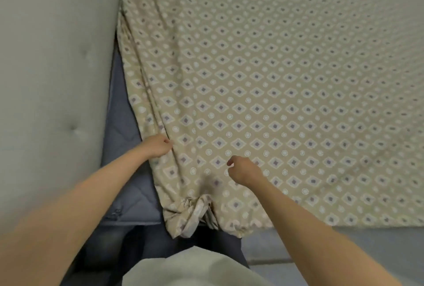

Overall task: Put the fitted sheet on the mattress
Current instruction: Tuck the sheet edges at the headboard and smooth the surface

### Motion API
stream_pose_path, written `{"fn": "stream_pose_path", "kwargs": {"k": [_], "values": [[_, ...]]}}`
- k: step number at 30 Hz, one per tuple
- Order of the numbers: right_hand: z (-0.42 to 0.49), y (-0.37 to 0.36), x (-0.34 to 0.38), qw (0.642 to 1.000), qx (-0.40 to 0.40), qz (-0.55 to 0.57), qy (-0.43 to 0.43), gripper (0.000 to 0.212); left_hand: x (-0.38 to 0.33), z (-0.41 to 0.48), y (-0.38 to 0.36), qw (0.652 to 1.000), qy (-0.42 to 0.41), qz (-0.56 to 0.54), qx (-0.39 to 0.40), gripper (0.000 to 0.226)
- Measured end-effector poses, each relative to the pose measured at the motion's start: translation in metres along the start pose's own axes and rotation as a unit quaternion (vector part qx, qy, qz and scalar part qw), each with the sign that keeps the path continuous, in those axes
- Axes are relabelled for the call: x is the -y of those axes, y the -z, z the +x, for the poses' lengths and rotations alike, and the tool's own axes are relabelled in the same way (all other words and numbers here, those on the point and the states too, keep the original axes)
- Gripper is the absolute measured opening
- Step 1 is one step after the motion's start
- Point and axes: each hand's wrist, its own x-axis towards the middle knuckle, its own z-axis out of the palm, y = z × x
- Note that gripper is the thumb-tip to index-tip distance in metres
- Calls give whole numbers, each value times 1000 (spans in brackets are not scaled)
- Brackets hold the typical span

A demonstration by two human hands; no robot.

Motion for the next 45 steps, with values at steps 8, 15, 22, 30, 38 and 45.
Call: {"fn": "stream_pose_path", "kwargs": {"k": [8, 15, 22, 30, 38, 45], "values": [[17, 5, 68, 969, 66, -197, 131, 38, 76, -67, -65, 954, 183, -231, -61, 34], [25, -45, 122, 912, 89, -343, 208, 36, 114, -102, -145, 883, 291, -368, -31, 25], [37, -113, 146, 856, 79, -437, 264, 40, 115, -93, -222, 769, 343, -540, 7, 60], [71, -167, 149, 724, 4, -534, 438, 49, 97, -47, -283, 540, 303, -785, 13, 37], [85, -201, 151, 587, 47, -667, 456, 61, 135, -51, -295, 465, 306, -827, -81, 25], [74, -224, 168, 611, 9, -686, 395, 38, 198, -65, -289, 495, 356, -744, -274, 24]]}}
